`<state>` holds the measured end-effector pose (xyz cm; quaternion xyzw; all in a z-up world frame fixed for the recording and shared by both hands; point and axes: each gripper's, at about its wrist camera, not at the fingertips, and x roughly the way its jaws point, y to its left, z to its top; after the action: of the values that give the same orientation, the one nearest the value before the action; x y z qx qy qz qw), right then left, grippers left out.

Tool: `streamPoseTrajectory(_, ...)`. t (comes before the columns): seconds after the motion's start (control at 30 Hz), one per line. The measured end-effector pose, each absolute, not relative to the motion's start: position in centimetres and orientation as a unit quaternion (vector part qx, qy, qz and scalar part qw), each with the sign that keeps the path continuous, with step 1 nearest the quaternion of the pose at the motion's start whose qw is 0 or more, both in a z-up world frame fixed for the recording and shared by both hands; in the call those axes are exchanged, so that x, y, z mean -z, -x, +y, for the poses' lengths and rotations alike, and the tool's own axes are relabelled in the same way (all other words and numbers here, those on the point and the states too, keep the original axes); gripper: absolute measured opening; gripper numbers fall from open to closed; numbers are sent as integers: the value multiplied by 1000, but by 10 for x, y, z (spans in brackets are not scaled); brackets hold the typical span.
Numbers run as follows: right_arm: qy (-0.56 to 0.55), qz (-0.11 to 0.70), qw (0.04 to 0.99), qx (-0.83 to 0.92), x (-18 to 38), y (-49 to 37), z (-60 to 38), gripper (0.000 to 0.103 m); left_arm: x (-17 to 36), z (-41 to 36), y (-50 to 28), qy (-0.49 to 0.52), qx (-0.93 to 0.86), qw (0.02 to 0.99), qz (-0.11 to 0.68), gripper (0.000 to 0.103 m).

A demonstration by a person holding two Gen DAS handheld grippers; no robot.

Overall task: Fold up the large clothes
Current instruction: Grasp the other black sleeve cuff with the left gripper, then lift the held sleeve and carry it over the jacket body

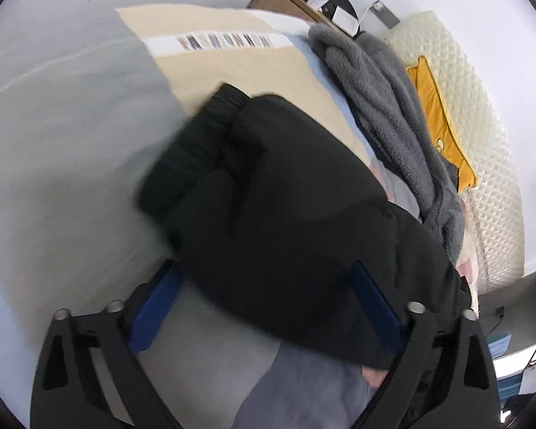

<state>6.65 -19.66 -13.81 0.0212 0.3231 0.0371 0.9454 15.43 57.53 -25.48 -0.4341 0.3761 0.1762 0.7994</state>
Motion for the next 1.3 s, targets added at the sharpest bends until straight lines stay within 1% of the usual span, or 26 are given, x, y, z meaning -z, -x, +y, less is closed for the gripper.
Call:
streamPoseTrajectory(0.03,-20,323,945,-37,138,-67,-195,100,258,575,-161,429,-182,797,383,76)
streamPoseTrajectory(0.07,-19,323,946,-38,138,-68,-194,100,260,576,-164,426,-185,797,385,71)
streamPoseTrajectory(0.13,-14,322,946,-38,138,-67,-192,100,259,575,-170,422,-192,798,385,54)
streamPoseTrajectory(0.17,-13,322,946,-38,138,-67,-191,100,258,576,-172,421,-196,798,385,48)
streamPoseTrajectory(0.2,-13,321,946,-39,138,-66,-191,100,256,576,-173,419,-205,796,385,36)
streamPoseTrajectory(0.23,-14,318,947,-37,137,-65,-192,100,251,576,-173,423,-208,796,381,22)
streamPoseTrajectory(0.3,-17,314,949,-37,134,-63,-194,100,241,575,-172,423,-208,801,369,7)
streamPoseTrajectory(0.33,-20,312,949,-38,133,-62,-195,100,229,575,-169,420,-214,808,355,4)
streamPoseTrajectory(0.5,-27,305,951,-49,129,-56,-199,100,176,578,-158,415,-240,816,324,2)
streamPoseTrajectory(0.6,-31,307,950,-56,128,-56,-202,101,143,568,-157,390,-247,829,315,2)
streamPoseTrajectory(0.83,-31,302,950,-75,123,-51,-209,102,68,524,-158,318,-251,866,294,2)
streamPoseTrajectory(0.93,-24,297,951,-85,120,-48,-210,102,41,504,-160,280,-248,877,300,2)
streamPoseTrajectory(1.1,-16,283,954,-101,112,-45,-211,102,-3,471,-158,256,-235,893,287,2)
streamPoseTrajectory(1.3,-21,265,956,-121,102,-35,-223,102,-60,408,-165,205,-216,919,260,2)
